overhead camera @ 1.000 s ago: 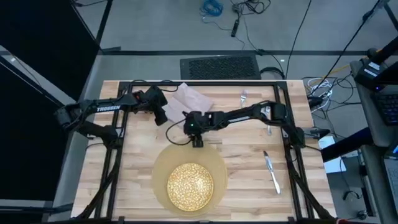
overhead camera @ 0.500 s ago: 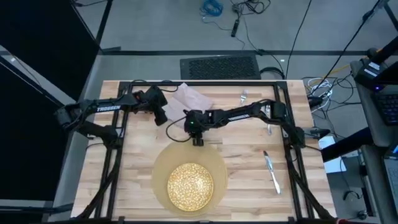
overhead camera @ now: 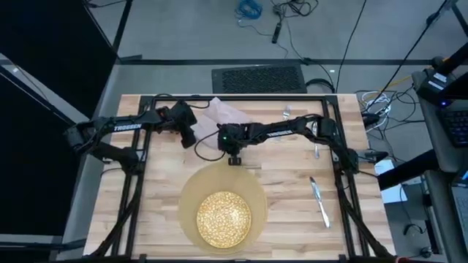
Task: Set table place
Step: Fold the light orange napkin on the table
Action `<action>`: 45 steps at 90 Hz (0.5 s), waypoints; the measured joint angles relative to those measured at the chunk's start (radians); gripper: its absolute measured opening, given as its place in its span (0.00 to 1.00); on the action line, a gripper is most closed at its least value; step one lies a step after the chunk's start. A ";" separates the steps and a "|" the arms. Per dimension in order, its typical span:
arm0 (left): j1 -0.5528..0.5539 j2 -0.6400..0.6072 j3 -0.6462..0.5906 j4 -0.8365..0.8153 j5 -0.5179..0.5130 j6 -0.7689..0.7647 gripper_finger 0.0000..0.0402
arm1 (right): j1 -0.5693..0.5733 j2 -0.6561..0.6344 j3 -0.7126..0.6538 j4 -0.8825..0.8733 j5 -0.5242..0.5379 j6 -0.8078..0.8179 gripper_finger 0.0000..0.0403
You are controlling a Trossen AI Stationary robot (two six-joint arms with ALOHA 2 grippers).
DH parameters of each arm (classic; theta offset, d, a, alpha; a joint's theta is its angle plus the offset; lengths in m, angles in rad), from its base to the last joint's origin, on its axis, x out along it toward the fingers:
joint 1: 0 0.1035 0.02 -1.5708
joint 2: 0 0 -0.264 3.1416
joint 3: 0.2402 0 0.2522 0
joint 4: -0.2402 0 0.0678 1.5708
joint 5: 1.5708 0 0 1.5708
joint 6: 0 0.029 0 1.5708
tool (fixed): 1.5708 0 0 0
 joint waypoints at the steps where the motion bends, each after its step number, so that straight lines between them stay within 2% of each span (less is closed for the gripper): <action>1: 0.000 0.000 -0.001 -0.001 0.006 0.000 0.38 | 0.000 0.000 0.005 -0.011 0.001 0.000 0.00; 16: -0.009 0.003 -0.023 0.059 0.046 0.086 0.38 | 0.000 0.001 0.037 -0.113 -0.002 0.000 0.00; 34: -0.048 0.005 -0.022 0.105 0.045 0.323 0.38 | 0.000 0.001 0.038 -0.124 -0.007 0.000 0.00; 45: -0.068 0.006 -0.022 0.102 0.044 0.367 0.38 | 0.000 0.000 0.038 -0.124 -0.013 0.000 0.00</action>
